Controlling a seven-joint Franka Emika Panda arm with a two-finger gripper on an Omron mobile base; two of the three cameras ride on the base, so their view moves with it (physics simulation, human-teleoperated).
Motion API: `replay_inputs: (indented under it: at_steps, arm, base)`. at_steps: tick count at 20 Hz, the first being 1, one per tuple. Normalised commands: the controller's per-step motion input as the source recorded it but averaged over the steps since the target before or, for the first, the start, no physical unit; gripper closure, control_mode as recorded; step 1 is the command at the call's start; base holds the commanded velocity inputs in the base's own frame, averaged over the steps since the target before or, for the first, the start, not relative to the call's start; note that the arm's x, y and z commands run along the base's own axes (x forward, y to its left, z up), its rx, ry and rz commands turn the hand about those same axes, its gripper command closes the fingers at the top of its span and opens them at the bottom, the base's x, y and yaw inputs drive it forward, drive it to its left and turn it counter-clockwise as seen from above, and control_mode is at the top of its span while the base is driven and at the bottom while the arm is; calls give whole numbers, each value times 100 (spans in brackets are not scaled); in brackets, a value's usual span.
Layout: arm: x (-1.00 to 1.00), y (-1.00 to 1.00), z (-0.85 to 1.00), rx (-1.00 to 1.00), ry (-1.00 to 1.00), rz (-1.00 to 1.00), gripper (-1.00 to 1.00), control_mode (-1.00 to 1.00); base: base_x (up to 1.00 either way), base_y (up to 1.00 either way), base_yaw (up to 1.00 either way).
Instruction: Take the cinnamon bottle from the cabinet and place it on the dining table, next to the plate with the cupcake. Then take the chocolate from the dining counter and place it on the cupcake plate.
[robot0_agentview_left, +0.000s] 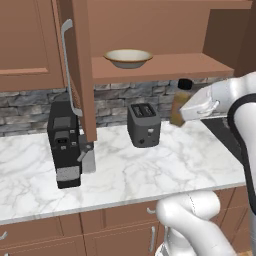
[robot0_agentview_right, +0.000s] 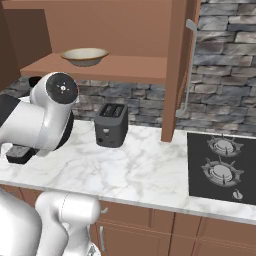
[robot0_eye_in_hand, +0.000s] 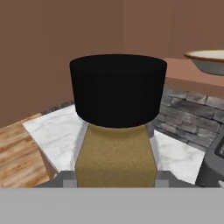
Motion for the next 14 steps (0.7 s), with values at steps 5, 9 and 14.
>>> replay_inputs:
  at_steps: [5,9,14]
  arm:
    - [-27,0,-22,0,-2,7,100,-100]
    - [-9,0,-6,0,0,4,100,-100]
    - [0,0,0,0,0,0,100,-100]
  base:
    - [0,0,0]
    - [0,0,0]
    - [0,0,0]
